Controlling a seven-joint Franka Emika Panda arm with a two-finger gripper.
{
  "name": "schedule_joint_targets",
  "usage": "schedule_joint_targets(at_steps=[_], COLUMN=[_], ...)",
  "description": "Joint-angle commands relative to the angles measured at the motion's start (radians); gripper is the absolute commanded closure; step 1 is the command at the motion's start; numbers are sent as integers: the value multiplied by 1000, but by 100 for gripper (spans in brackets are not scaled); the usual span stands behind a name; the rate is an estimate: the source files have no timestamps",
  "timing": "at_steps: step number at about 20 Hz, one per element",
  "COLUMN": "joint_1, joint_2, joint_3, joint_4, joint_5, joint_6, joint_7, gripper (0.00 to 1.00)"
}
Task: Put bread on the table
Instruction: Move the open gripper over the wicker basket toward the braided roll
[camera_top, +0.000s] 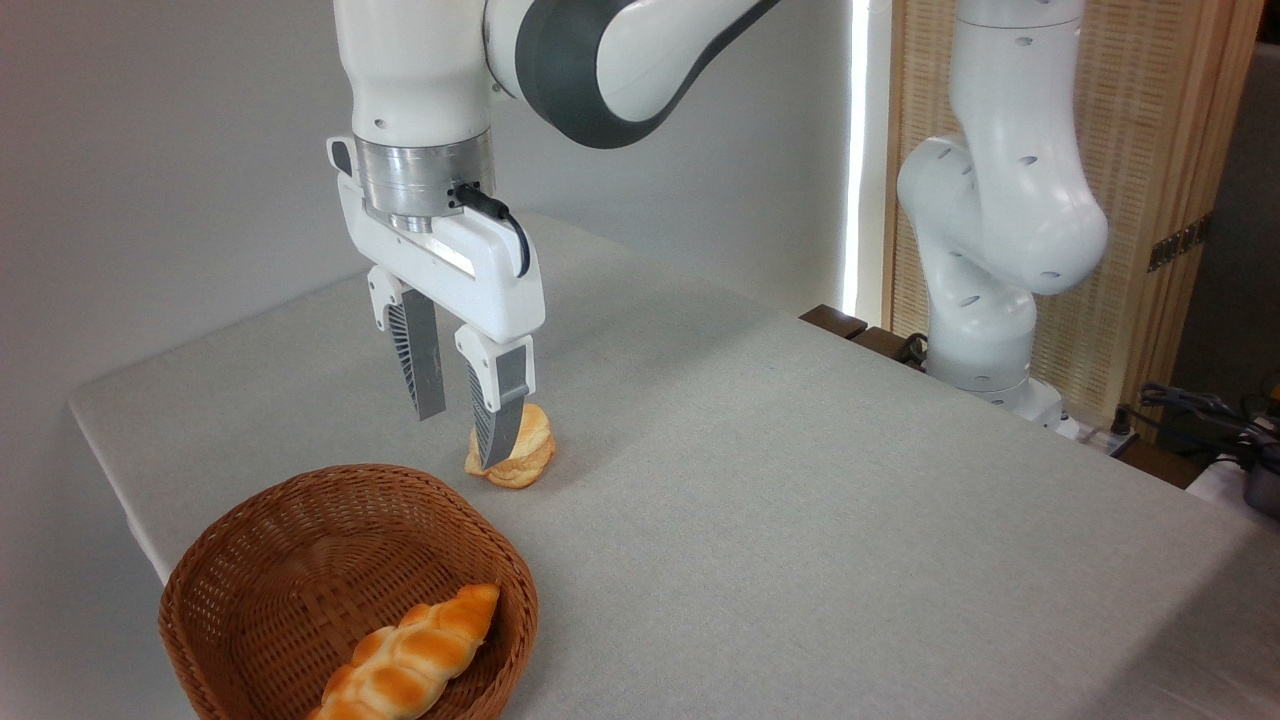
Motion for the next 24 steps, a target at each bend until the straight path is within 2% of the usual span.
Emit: schedule_joint_targets(at_steps=[1, 9, 16, 18, 21, 24], joint_1=[-3, -3, -3, 1, 6, 5], joint_2=[-1, -4, 2, 13, 29, 46], joint_3=[3, 4, 7, 12, 21, 67], joint_4=[6, 6, 2, 5, 5, 5], joint_5=[-13, -13, -13, -11, -2, 4], joint_6=[-15, -18, -14, 15, 126, 174], joint_7=[8, 8, -45, -49, -37, -11], gripper=[0, 0, 0, 0, 0, 0])
